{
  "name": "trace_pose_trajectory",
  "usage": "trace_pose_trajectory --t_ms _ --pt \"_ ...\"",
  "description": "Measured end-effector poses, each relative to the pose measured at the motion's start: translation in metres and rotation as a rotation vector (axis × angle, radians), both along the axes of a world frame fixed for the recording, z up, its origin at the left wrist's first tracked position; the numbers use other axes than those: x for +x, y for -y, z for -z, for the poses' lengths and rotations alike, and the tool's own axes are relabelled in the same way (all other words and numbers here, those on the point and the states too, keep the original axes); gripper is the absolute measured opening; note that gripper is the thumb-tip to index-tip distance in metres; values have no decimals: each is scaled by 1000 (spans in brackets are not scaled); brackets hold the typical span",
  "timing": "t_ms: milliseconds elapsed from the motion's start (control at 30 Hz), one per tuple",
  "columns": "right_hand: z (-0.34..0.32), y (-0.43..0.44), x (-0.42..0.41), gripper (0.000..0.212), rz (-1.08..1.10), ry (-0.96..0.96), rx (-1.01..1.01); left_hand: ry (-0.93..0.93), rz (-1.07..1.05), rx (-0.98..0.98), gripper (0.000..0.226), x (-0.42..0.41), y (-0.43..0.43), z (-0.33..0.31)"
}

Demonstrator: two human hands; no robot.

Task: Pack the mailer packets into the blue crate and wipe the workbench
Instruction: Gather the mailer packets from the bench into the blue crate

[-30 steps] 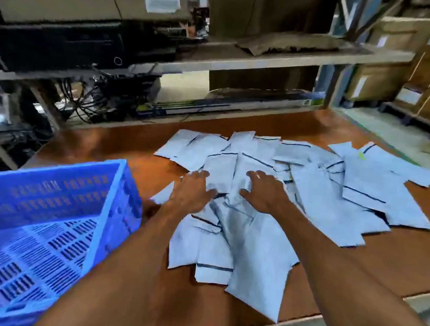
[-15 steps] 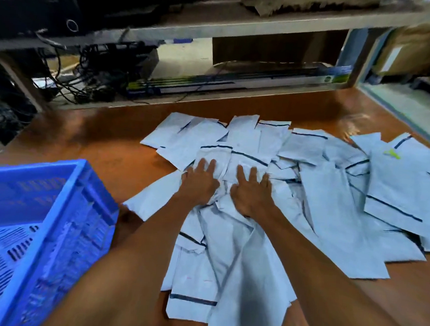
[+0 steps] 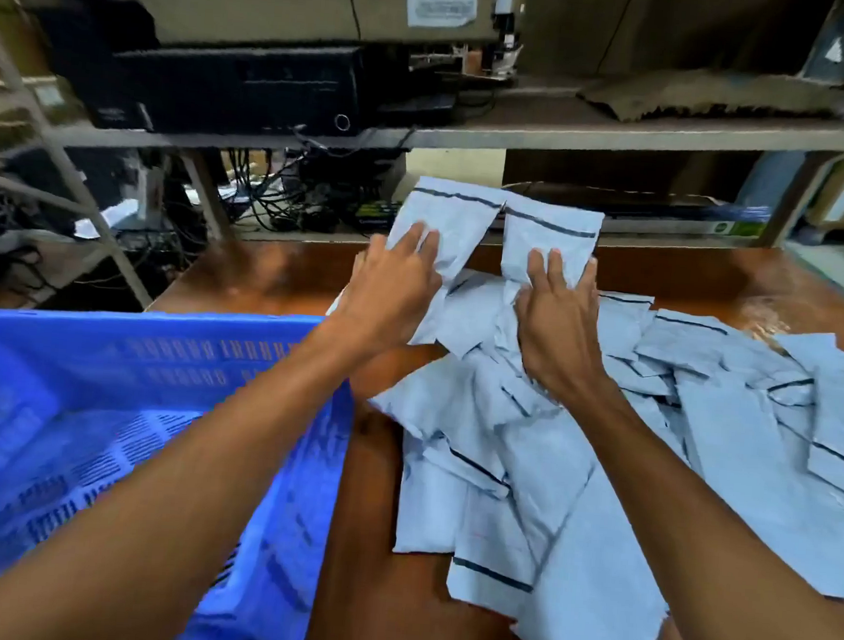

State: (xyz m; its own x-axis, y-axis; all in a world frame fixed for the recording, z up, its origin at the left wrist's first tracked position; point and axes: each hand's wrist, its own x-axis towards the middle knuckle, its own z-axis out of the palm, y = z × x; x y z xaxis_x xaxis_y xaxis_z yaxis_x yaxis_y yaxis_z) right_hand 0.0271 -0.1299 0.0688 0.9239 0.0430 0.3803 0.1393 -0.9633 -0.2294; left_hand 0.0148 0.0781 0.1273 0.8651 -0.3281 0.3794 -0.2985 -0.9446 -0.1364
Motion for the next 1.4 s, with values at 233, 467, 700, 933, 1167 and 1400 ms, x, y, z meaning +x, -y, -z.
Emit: trace_pose_trajectory --t_ms 233,467,700,933,1167,1400 --pt "-69 -186 -100 52 -432 277 152 102 3 -183 59 -121 -189 -8" --pt "-20 -292 -135 35 -593 -21 -306 -246 -85 -3 49 -143 -282 54" --pt "19 -316 -141 30 -494 -517 -627 -762 -26 270 31 -126 -267 95" --pt "61 -338 -113 99 -276 -1173 -735 -1132 -84 289 102 -118 -276 129" --pt "78 -329 -109 139 -187 -1164 -784 -1141 -26 340 130 -102 -292 170" --pt "74 -336 -99 98 -228 -1223 -852 -1187 -113 372 130 -101 -289 159"
